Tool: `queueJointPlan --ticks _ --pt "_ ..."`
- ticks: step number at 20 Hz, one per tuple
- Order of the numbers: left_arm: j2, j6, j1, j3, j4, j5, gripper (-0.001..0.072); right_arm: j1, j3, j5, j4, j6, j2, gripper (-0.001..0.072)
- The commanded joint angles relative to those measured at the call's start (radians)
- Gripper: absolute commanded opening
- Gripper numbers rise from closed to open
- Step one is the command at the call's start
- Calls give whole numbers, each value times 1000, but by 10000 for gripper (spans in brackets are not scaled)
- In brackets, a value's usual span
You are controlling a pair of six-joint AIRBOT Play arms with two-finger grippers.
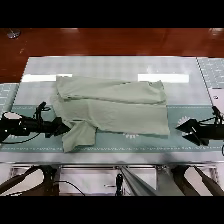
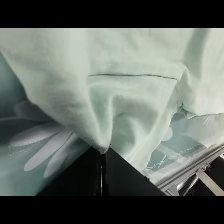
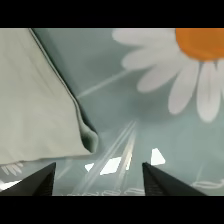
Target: Fold the shirts.
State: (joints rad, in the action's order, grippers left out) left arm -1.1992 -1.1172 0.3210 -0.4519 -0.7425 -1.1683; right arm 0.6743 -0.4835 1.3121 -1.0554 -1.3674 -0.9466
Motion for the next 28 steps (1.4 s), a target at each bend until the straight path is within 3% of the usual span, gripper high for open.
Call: queueJointPlan --ticks 1,4,7,10,11,13,17,20,23,28 --pt "-1 2 -2 -4 3 -6 22 -39 34 24 -4 -14 -49 618" --pt "-1 2 -2 -4 3 -6 22 -175 34 -29 28 9 -126 618" --pt "-1 -13 -2 -4 3 -7 22 -253 5 -170 191 43 -200 618" --pt "-1 -13 -2 -4 3 -7 22 -292 -68 -178 233 44 -277 615" --pt "-1 -13 -2 -4 3 -7 22 -311 -82 -159 237 47 -303 566" --pt "-1 -13 -1 -6 3 -13 22 -354 -93 -131 243 105 -329 25" --pt "1 6 46 -133 3 -116 22 -330 -210 -66 225 126 -325 24" --pt "-2 -38 112 -293 2 -174 22 -299 -372 -72 253 90 -325 24" --pt "-46 -93 98 -439 3 -105 21 -338 -502 -113 343 105 -355 24" --pt "-291 -141 -70 -742 28 33 21 -409 -722 -220 351 60 -546 24"
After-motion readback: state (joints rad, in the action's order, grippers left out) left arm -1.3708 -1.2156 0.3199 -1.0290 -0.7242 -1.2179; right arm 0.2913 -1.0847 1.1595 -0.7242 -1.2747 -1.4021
